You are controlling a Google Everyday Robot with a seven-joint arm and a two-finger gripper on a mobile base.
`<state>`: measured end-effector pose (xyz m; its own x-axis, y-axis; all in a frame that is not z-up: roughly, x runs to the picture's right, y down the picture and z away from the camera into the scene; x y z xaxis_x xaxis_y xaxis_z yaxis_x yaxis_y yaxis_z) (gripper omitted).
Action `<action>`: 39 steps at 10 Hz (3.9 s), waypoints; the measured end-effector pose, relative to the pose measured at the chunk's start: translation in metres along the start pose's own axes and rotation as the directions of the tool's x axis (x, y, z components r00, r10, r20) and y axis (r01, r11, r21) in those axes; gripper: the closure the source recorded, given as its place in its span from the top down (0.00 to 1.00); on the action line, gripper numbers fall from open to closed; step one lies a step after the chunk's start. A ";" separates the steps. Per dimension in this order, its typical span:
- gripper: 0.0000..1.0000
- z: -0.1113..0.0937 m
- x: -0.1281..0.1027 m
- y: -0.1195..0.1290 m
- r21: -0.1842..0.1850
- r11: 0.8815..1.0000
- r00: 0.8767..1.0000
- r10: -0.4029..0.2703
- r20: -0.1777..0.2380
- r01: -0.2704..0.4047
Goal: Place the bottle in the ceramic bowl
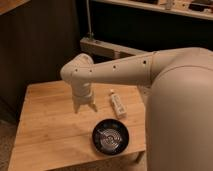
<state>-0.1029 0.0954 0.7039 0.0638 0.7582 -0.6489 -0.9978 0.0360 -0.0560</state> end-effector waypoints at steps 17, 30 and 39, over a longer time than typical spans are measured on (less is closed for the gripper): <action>0.65 0.000 0.000 0.000 0.000 1.000 1.000 0.000 -0.001 0.000; 0.65 -0.008 -0.022 -0.012 0.011 0.999 0.995 -0.044 0.084 0.044; 0.65 -0.027 -0.142 -0.090 0.057 0.974 0.950 -0.225 0.215 0.218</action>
<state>-0.0212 -0.0330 0.7806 0.2811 0.8525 -0.4407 -0.9594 0.2375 -0.1524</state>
